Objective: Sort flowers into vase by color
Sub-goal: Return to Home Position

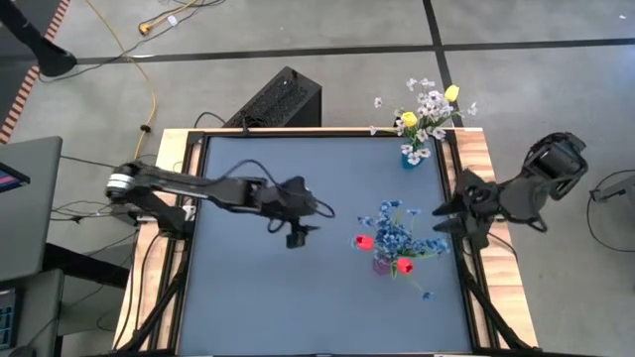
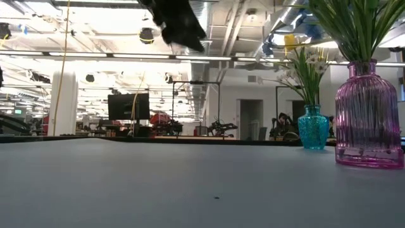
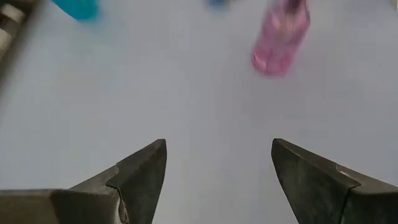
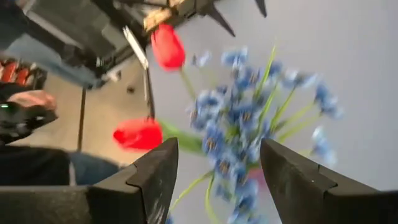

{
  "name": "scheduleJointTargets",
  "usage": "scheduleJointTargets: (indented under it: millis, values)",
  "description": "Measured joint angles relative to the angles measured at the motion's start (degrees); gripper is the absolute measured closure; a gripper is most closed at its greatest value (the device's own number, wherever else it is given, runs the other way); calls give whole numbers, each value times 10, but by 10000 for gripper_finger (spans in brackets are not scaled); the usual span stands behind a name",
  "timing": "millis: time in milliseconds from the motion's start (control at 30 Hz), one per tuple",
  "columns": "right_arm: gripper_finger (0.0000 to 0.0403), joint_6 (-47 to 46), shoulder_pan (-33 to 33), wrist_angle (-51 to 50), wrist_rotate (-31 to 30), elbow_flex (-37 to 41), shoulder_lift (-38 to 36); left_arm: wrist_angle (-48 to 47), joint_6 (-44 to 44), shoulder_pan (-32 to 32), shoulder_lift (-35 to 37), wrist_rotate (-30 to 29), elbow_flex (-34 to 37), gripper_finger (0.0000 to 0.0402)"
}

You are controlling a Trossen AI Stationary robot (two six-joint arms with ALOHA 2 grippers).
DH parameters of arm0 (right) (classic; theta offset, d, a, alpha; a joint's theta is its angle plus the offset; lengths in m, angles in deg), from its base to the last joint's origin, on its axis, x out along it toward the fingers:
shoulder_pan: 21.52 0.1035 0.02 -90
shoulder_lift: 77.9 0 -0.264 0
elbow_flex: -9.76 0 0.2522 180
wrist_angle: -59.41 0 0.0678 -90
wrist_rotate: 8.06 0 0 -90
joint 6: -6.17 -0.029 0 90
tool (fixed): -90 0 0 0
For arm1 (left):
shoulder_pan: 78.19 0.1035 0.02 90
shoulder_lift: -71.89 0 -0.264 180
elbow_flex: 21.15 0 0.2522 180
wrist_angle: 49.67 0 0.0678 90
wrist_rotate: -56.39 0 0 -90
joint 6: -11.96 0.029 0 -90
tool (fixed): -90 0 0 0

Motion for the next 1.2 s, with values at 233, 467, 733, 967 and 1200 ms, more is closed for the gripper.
scheduleJointTargets:
  millis: [233,467,733,967,1200]
  values:
    - [148,90,-1,9,-102,0,-15,-12,-12,1,131,-65,0,123]
    - [148,116,-5,64,-164,80,-38,-23,1,1,244,-116,0,123]
    - [148,230,-106,342,-147,236,-130,-102,5,1,340,-177,6,123]
    - [148,316,-311,447,28,289,-131,-74,-18,1,475,-219,120,123]
    - [193,331,-459,462,161,359,-143,-61,-70,1,613,-219,252,123]
